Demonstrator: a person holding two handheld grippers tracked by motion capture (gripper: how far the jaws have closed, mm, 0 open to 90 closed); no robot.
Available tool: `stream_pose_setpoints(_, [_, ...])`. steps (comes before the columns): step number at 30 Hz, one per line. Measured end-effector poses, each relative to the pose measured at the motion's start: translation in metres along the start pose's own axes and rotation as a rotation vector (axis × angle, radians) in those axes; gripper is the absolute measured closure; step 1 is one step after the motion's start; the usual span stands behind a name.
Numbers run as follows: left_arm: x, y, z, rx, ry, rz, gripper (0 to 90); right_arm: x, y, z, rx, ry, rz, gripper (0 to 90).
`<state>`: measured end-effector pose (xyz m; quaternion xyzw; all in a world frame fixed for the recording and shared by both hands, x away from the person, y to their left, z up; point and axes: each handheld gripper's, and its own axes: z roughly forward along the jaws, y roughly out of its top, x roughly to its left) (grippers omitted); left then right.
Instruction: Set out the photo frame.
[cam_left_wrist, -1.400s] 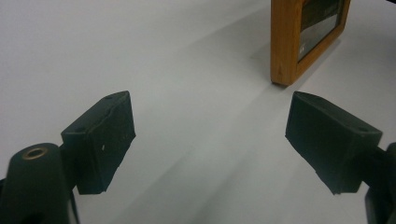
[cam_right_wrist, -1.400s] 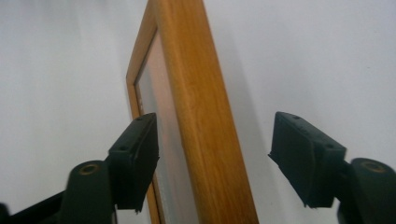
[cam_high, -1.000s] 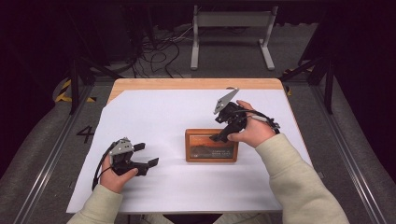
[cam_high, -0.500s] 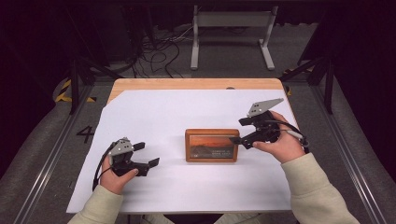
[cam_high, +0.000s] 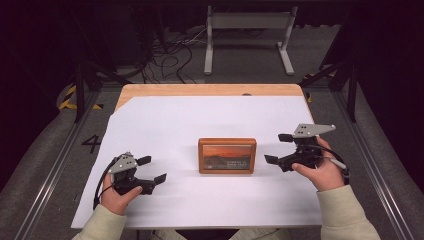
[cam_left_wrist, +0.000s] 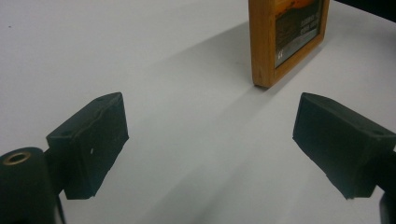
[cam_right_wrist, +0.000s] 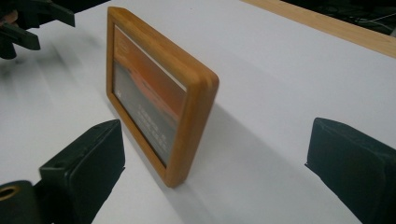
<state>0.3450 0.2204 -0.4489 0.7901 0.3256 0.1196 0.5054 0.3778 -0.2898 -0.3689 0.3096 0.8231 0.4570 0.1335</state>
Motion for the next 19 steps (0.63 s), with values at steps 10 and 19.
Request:
stream_pose_setpoints(10, [0.007, -0.004, 0.000, -0.017, 0.018, -0.001, 7.6, -0.010, -0.052, -0.001, -0.052, -0.068, 0.061, 4.2])
stream_pose_setpoints(19, [0.008, -0.006, 0.001, -0.008, 0.020, -0.019, 6.0, -0.013, -0.068, 0.006, -0.035, -0.101, 0.096, 4.2])
